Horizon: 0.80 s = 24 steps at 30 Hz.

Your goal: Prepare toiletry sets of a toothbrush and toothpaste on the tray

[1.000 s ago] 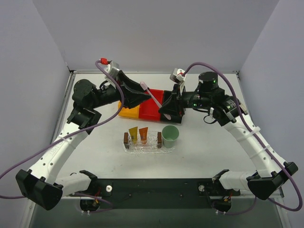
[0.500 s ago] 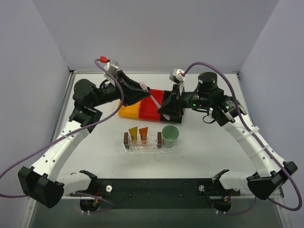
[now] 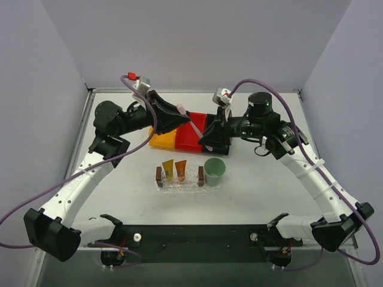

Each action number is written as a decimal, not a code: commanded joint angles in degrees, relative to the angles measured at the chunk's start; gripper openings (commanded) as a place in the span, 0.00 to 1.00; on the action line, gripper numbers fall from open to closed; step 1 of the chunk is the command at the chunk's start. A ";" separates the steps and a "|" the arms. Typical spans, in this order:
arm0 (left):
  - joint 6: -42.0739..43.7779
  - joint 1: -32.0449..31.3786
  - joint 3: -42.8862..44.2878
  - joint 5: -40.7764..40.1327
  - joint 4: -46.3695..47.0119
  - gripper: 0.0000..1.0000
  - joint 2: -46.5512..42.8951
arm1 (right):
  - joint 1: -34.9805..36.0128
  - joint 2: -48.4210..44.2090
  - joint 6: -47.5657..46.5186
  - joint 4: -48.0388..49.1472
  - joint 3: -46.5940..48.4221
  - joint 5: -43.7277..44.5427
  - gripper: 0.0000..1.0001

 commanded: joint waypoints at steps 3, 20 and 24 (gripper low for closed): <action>3.57 0.47 0.76 -0.04 -1.48 0.00 -0.48 | -0.30 -1.36 -0.61 1.68 -0.53 1.36 0.36; 22.03 -0.41 -3.54 -3.55 -12.65 0.00 -2.33 | -1.70 -6.72 -9.83 -3.07 -1.93 19.11 0.47; 28.17 -2.25 -6.00 -5.49 -15.11 0.00 -2.77 | -4.16 -8.83 -11.24 -2.89 -4.57 23.86 0.47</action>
